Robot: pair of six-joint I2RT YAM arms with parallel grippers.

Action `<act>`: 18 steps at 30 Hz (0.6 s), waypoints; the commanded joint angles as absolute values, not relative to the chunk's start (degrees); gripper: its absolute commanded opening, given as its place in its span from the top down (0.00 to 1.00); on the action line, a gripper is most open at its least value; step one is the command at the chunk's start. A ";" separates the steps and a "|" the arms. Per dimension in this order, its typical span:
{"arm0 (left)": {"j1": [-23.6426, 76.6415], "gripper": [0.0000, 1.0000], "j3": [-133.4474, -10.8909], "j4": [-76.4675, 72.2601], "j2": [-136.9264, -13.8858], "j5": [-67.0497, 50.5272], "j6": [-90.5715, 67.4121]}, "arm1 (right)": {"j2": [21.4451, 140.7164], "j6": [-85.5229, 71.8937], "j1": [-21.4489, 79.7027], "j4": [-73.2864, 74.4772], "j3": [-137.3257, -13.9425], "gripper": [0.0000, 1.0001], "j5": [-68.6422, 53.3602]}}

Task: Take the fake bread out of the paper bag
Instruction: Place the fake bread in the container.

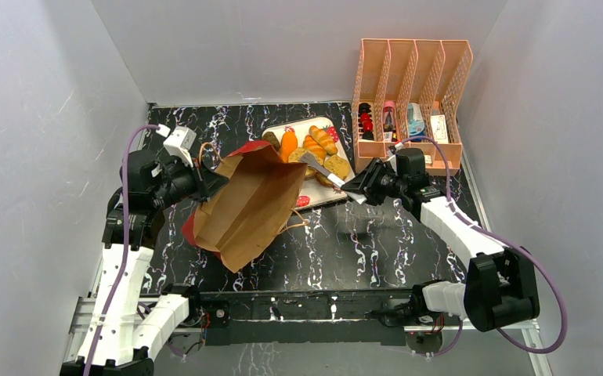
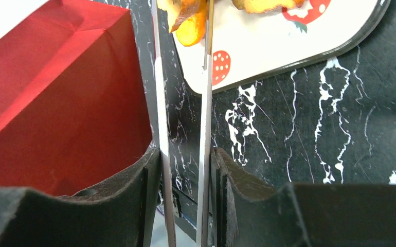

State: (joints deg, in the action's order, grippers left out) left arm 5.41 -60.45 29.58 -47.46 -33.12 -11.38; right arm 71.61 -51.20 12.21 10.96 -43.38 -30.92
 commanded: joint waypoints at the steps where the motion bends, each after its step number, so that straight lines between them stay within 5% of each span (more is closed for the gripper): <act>1: 5.45 1.00 -62.78 27.27 -45.74 -35.88 -11.80 | 68.75 -49.61 11.86 13.45 -45.98 0.65 -28.75; 18: 5.45 1.00 -64.99 28.64 -43.87 -35.52 -11.52 | 65.33 -46.74 11.86 19.92 -50.68 0.65 -23.80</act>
